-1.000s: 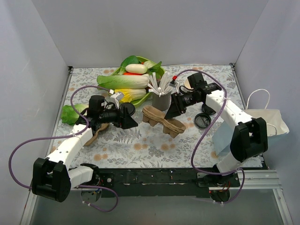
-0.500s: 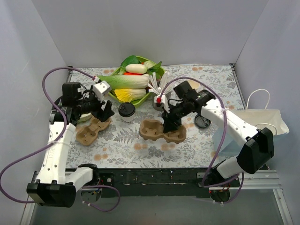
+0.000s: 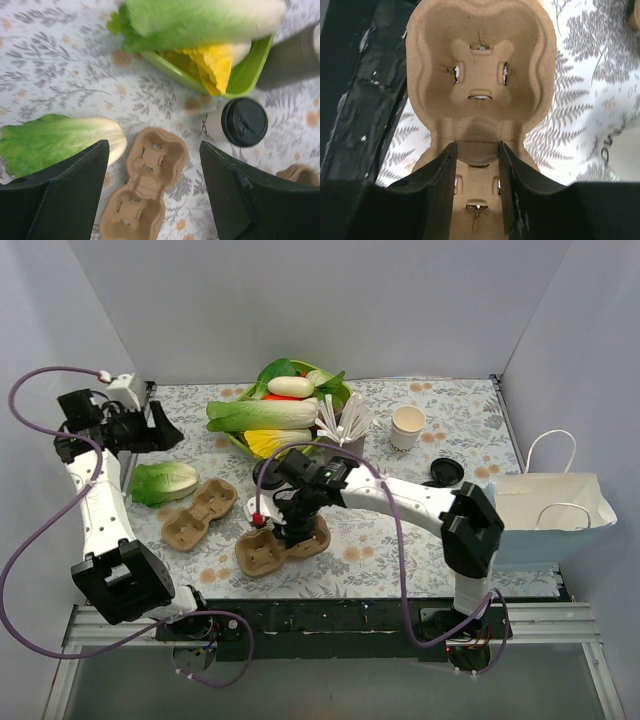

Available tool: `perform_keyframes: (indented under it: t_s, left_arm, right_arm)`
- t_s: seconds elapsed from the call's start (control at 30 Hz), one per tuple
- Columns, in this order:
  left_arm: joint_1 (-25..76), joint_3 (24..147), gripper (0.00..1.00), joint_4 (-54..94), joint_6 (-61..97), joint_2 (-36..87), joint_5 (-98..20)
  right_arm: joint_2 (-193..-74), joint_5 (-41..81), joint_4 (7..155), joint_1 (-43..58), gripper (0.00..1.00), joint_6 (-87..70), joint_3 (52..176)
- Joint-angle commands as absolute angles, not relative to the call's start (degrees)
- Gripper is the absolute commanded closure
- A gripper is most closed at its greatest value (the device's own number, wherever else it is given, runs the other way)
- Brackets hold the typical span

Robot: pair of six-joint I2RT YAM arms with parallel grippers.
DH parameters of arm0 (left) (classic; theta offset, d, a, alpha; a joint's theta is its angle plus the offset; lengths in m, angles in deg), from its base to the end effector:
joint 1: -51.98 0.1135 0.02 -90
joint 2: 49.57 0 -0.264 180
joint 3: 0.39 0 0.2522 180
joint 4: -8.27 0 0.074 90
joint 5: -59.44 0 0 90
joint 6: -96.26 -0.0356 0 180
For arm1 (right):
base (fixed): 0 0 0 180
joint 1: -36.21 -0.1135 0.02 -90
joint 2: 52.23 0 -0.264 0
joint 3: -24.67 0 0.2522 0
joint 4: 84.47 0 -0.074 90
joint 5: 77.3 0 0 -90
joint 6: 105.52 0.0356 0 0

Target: Pack the takeout coffee

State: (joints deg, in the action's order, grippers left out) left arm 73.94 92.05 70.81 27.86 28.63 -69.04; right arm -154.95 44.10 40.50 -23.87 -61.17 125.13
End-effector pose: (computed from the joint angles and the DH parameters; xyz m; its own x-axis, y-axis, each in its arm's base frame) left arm 0.2663 0.0835 0.3579 -0.6774 -0.5839 -0.4475 -0.1702 0.7162 -0.6769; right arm 0.1767 0.3443 0.2732 0.3361 -0.6397 -0.6912 -0.9154 -0.3945 -0.0800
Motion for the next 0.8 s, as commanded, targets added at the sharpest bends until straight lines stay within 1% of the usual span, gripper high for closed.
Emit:
perform_keyframes:
  t_s: [0.0,0.17,0.27,0.43,0.6,0.63,0.67,0.7,0.77]
  left_arm:
    - [78.61,99.58,0.27,67.38,38.25,27.95,-78.63]
    - [78.61,97.40,0.25,66.16,41.05,20.59,-79.78]
    - [78.61,97.48,0.25,66.07,43.34,18.82,-79.34]
    - [78.61,101.17,0.24,69.58,45.20,18.81,-79.78]
    - [78.44,103.55,0.24,71.16,44.67,19.34,-79.70]
    - [78.61,103.72,0.24,71.25,45.02,19.51,-79.61]
    - [78.61,103.81,0.24,71.25,45.19,19.60,-79.61]
    - [78.52,103.90,0.24,71.25,45.28,19.52,-79.52]
    - [78.52,103.99,0.24,71.08,45.72,19.51,-79.61]
  right_arm:
    - [-161.73,44.34,46.43,-27.42,0.99,-61.94,133.69]
    - [-172.26,41.00,49.78,-30.85,0.99,-58.33,146.52]
    - [-177.63,40.91,49.96,-32.43,0.99,-57.09,153.72]
    - [-182.48,41.70,52.06,-35.07,0.99,-57.35,158.66]
    - [-184.51,39.95,56.98,-37.53,0.99,-58.15,157.62]
    - [-184.68,39.51,58.47,-37.62,0.96,-57.89,157.09]
    - [-184.86,38.81,62.05,-37.80,0.90,-57.01,156.57]
    - [-184.95,38.71,63.56,-37.80,0.68,-56.57,155.95]
    - [-185.47,38.71,68.04,-37.80,0.50,-53.34,155.94]
